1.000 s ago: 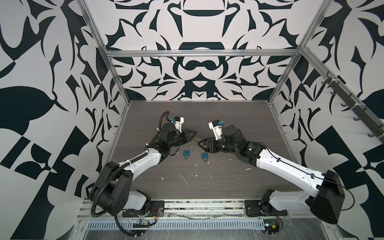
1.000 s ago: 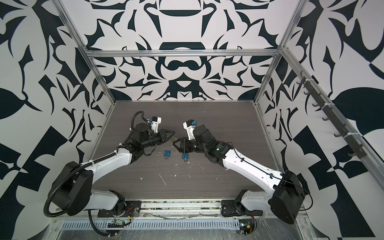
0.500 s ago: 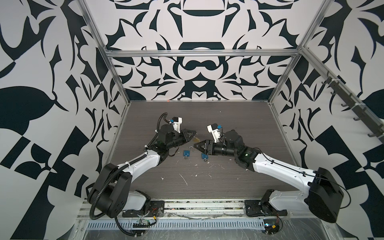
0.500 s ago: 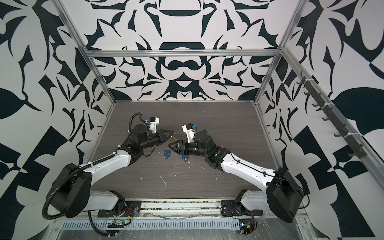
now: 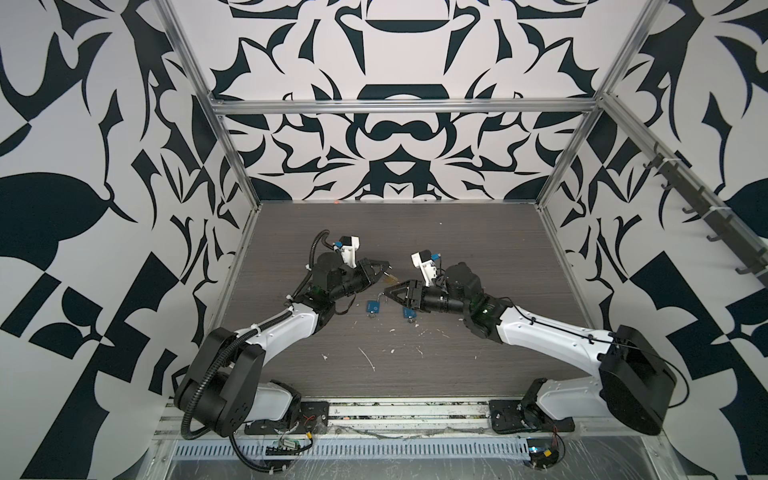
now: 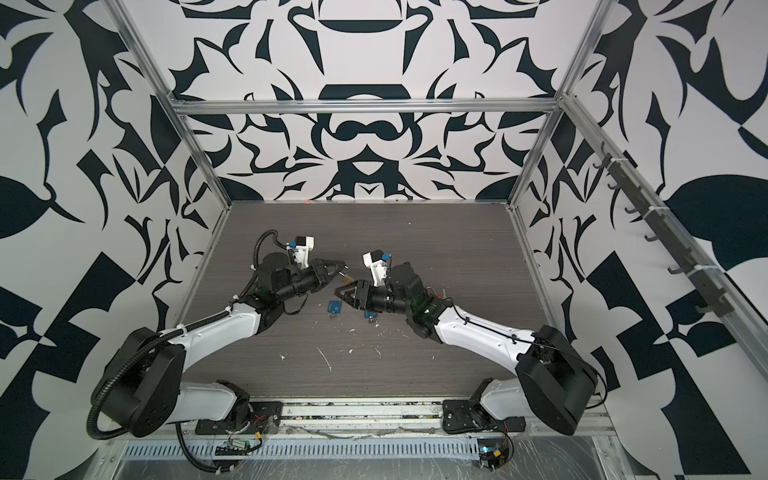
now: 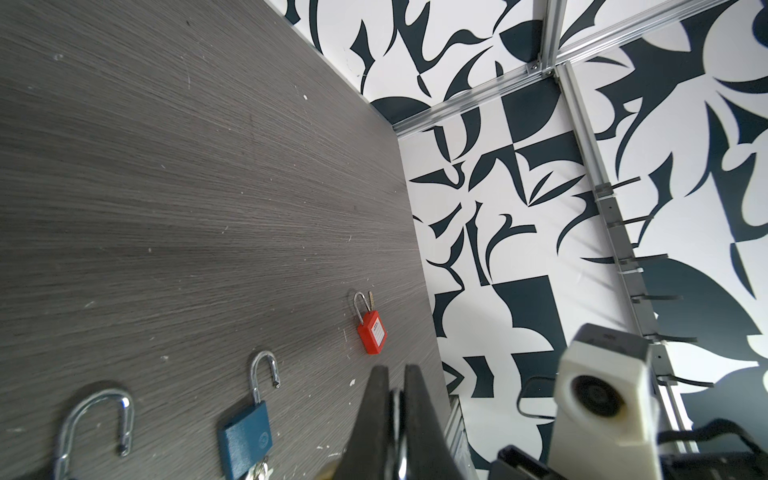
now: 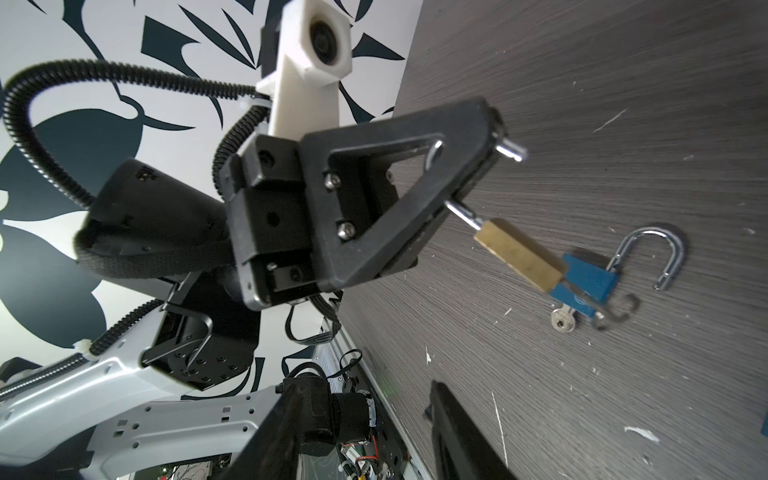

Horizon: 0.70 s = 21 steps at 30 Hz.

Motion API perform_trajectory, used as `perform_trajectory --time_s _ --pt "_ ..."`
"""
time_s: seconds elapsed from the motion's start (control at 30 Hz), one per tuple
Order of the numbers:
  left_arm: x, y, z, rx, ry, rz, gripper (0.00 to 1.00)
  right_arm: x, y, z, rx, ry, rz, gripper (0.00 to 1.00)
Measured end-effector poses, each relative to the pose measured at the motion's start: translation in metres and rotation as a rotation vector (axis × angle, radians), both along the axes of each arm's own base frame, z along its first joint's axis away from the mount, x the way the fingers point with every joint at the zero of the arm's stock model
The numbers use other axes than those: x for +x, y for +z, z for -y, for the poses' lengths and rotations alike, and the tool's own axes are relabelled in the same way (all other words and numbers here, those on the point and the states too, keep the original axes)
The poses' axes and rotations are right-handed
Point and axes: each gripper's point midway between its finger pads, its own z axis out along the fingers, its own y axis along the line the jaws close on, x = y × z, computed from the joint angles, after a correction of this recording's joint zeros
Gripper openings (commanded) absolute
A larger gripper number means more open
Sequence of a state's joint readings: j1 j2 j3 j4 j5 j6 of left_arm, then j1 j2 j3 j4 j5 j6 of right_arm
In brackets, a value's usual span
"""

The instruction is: Lock with the key

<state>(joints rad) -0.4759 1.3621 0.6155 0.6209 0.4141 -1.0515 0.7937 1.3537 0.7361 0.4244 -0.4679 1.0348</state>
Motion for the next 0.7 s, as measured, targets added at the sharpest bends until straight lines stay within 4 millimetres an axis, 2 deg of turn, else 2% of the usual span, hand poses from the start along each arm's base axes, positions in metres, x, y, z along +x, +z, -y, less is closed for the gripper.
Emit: perform_trajectory --time_s 0.13,0.37,0.6,0.7 --pt "-0.002 0.001 0.000 -0.024 -0.001 -0.001 0.00 0.001 -0.007 -0.001 0.000 -0.007 -0.029 0.49" --pt "-0.005 0.003 0.000 -0.067 -0.005 -0.002 0.00 0.006 -0.002 0.001 0.068 -0.031 -0.039 0.47" --pt "-0.010 0.001 -0.002 -0.112 -0.006 -0.022 0.00 0.031 -0.008 0.013 0.146 -0.091 -0.100 0.48" --pt "-0.008 0.006 -0.001 -0.136 -0.009 -0.006 0.00 0.035 -0.006 0.013 0.174 -0.087 -0.113 0.48"
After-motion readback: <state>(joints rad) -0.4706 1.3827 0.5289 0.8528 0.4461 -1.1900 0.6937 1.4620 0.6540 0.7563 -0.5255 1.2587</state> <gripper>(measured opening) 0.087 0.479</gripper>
